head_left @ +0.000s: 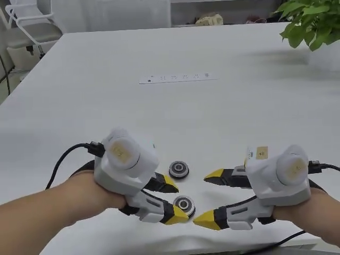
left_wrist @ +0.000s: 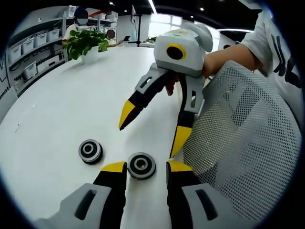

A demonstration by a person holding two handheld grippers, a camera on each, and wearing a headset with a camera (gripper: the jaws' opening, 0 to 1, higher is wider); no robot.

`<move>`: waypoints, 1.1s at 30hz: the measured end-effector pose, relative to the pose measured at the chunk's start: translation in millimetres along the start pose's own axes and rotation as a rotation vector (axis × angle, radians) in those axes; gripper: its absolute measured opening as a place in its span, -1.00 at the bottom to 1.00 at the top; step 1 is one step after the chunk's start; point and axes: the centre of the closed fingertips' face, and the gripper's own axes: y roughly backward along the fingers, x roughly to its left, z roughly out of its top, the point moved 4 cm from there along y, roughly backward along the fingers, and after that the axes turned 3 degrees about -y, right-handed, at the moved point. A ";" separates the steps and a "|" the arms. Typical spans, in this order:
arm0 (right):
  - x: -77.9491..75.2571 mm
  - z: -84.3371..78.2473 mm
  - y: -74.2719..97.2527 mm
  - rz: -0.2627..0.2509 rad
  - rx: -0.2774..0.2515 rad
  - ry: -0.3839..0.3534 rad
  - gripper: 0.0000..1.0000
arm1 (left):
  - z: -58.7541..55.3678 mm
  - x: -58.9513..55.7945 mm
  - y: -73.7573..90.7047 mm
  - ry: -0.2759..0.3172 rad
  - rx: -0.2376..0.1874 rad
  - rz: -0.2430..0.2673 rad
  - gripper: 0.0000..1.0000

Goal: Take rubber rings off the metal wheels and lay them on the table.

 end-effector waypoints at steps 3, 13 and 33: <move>0.9 -1.5 -0.7 0.003 0.004 0.002 0.09 | -0.2 -0.6 -2.7 0.001 0.002 -0.004 -0.52; 2.8 -4.5 -2.0 0.009 0.016 0.008 0.09 | -2.7 2.1 -9.0 -0.008 0.004 0.025 -0.75; 1.0 -4.3 -11.0 0.041 0.034 0.020 0.00 | -5.6 1.6 -9.3 -0.067 -0.016 0.069 -0.85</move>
